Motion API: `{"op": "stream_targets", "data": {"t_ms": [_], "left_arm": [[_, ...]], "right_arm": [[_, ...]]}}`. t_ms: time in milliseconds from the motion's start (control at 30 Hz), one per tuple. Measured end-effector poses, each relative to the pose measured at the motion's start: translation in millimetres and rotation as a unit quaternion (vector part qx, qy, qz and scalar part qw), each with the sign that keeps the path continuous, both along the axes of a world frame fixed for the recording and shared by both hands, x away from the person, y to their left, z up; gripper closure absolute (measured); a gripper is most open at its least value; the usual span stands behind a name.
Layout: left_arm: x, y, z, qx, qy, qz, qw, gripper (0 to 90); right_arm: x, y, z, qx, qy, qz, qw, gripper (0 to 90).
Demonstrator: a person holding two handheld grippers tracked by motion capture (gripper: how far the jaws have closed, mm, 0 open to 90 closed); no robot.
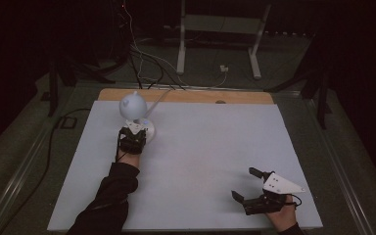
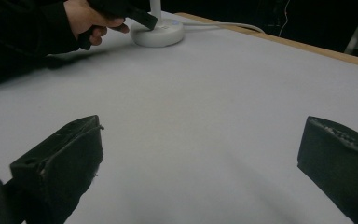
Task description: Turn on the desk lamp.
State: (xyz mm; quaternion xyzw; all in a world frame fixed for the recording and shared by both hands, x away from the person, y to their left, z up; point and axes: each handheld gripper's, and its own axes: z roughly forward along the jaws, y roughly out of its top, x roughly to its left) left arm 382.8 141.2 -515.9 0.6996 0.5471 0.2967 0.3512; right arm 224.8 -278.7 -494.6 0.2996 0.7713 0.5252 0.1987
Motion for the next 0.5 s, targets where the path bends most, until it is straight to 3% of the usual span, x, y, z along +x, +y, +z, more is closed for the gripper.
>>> {"op": "stream_targets", "data": {"t_ms": [500], "left_arm": [[-1.1, -5.2, -1.3, 0.041, -0.012, -0.008, 0.9991, 90.0]], "right_arm": [[0.2, 0.8, -0.5, -0.002, 0.002, -0.001, 1.0000, 0.0]]}}
